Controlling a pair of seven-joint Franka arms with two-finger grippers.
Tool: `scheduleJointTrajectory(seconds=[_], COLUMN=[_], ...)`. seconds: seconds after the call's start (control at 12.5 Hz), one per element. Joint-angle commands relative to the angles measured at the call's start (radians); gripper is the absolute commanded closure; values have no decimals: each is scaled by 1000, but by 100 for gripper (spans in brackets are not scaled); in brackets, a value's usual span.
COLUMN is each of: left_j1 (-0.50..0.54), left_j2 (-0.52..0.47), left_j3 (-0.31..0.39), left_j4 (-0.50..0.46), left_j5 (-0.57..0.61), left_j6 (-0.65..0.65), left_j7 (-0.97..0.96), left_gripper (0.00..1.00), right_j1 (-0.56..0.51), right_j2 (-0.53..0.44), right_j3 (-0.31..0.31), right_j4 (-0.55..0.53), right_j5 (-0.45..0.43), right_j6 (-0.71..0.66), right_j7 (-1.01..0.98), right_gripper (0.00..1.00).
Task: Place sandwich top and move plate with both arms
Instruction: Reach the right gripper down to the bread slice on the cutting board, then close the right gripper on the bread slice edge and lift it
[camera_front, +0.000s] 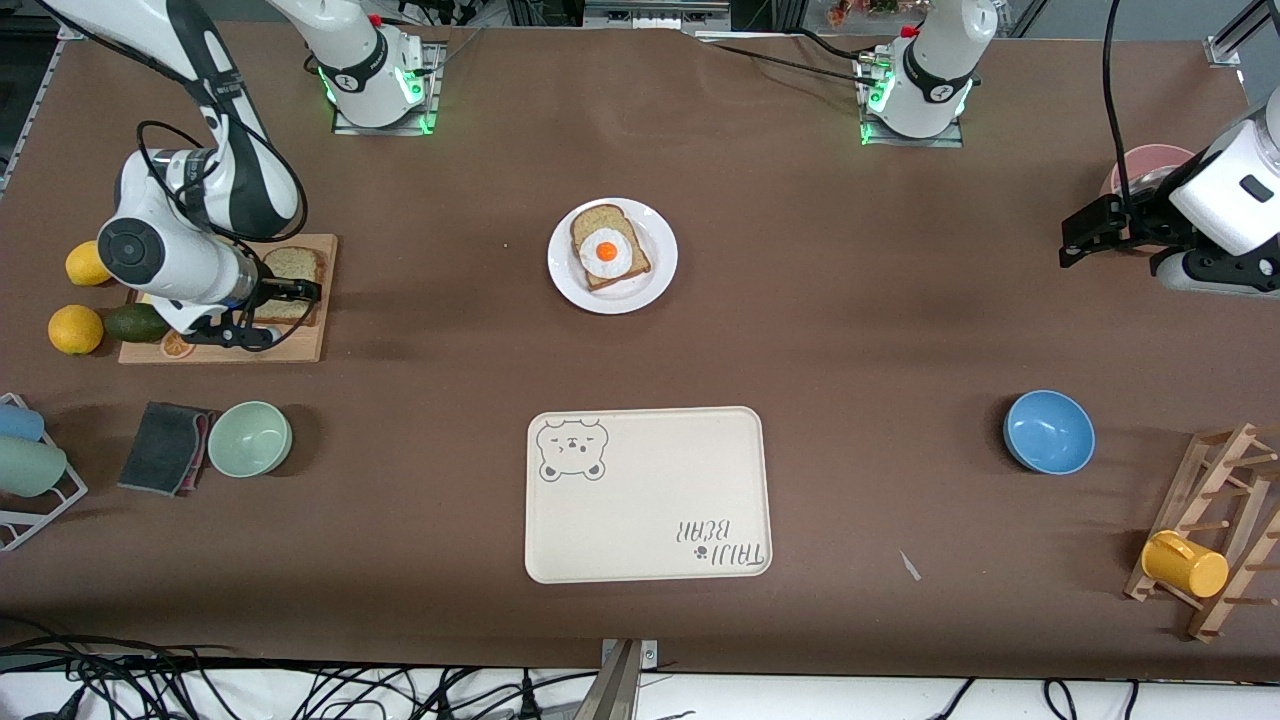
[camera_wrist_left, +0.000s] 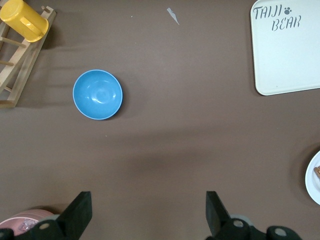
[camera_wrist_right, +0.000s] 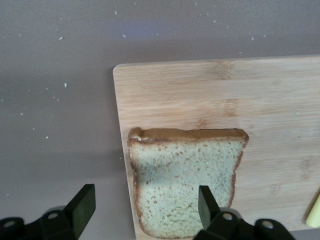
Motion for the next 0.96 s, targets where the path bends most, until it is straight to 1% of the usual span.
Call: scheduleJointTrajectory(seconds=[0.0, 0.32, 0.48, 0.72, 0.88], left_j1=[10, 9, 9, 9, 9], left_j2=[-18, -18, -18, -18, -18], left_j3=[-4, -6, -9, -9, -9], left_j4=[-10, -10, -9, -9, -9], left_j5=[-6, -6, -6, -6, -6], left_j6=[-10, -10, -10, -10, -10], left_j7=[16, 18, 16, 16, 16], left_gripper=[0, 0, 0, 0, 0], right_j1=[8, 8, 8, 8, 8], right_j2=[-8, 47, 56, 68, 74], right_j3=[4, 4, 4, 4, 4], right_j4=[-22, -22, -22, -21, -21], right_j5=[-23, -26, -26, -29, -29], right_j6=[21, 41, 41, 38, 35], right_j7=[83, 100, 100, 100, 101], right_gripper=[17, 23, 25, 36, 49])
